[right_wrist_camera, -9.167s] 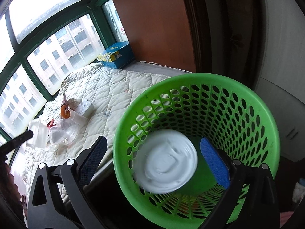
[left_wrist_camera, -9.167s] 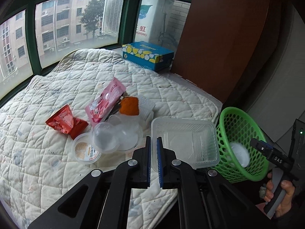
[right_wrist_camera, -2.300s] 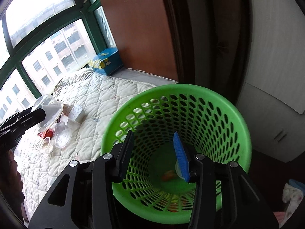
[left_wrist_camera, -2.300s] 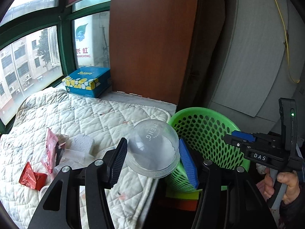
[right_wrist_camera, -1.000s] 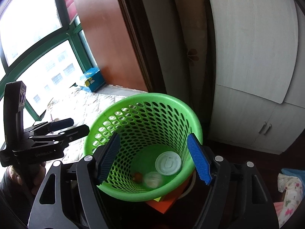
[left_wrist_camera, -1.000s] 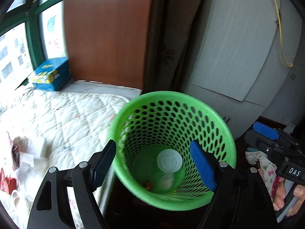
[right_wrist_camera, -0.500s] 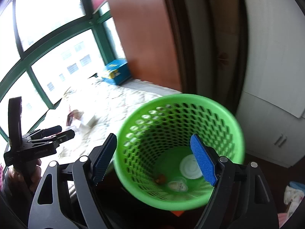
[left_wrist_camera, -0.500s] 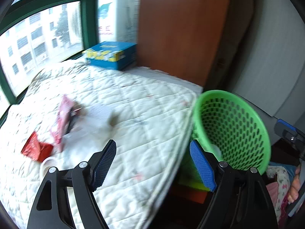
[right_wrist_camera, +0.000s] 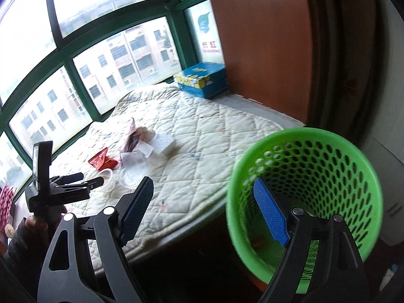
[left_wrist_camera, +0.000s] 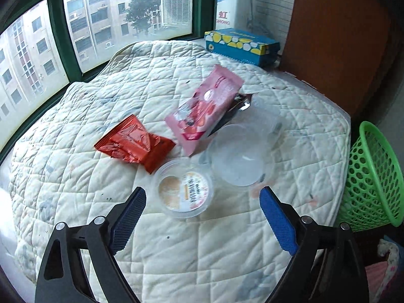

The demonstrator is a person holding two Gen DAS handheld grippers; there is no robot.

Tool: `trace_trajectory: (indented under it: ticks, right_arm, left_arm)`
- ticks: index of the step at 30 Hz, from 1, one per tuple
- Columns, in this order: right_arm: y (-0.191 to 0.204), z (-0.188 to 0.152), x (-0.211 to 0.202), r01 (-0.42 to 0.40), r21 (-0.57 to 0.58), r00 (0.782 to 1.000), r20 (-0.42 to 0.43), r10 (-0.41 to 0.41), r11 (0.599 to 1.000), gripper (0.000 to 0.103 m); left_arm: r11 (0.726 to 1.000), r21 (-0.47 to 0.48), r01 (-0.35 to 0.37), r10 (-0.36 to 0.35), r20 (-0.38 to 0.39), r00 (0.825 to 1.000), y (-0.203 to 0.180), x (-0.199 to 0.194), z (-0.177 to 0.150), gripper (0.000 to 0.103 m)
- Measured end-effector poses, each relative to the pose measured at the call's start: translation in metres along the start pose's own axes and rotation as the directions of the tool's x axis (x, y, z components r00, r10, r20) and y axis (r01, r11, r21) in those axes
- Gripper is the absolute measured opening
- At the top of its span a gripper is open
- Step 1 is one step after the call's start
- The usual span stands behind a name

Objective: Collect trash
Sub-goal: 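Move both tools back over the remaining trash on the bed, then grasp the round labeled yogurt cup with the left tool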

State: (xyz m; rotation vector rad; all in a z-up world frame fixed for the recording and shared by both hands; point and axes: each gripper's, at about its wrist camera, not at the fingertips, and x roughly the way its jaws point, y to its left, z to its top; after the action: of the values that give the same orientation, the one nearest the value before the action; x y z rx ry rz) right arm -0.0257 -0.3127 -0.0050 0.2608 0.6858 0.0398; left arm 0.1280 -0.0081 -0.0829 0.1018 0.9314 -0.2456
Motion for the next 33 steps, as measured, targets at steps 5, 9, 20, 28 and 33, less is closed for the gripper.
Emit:
trace_trajectory:
  ticks: [5,9,20,28,33]
  right_arm:
    - [0.021,0.001,0.017,-0.027,-0.026,0.999,-0.027,0.027,0.999,0.081]
    - [0.033,0.002,0.028,-0.044,-0.046,0.998,-0.047,0.042,0.998,0.081]
    - [0.058,0.004,0.061,-0.094,-0.077,0.990,-0.114,0.085,0.993,0.081]
    - [0.078,0.007,0.086,-0.163,-0.091,0.976,-0.163,0.147,0.982,0.081]
    - [0.094,0.011,0.108,-0.222,-0.108,0.959,-0.201,0.197,0.969,0.081]
  left_arm:
    - [0.999,-0.040,0.008,-0.009,-0.032,0.999,0.020,0.017,-0.005,0.088]
    - [0.999,-0.037,0.016,-0.018,-0.048,0.999,0.021,0.029,-0.003,0.088]
    - [0.998,-0.023,0.057,-0.059,-0.065,0.996,0.020,0.046,0.001,0.066]
    - [0.997,-0.028,0.066,-0.066,-0.010,0.998,0.028,0.024,0.002,0.066]
    - [0.997,-0.045,0.056,-0.055,0.022,0.998,0.039,0.006,0.006,0.066]
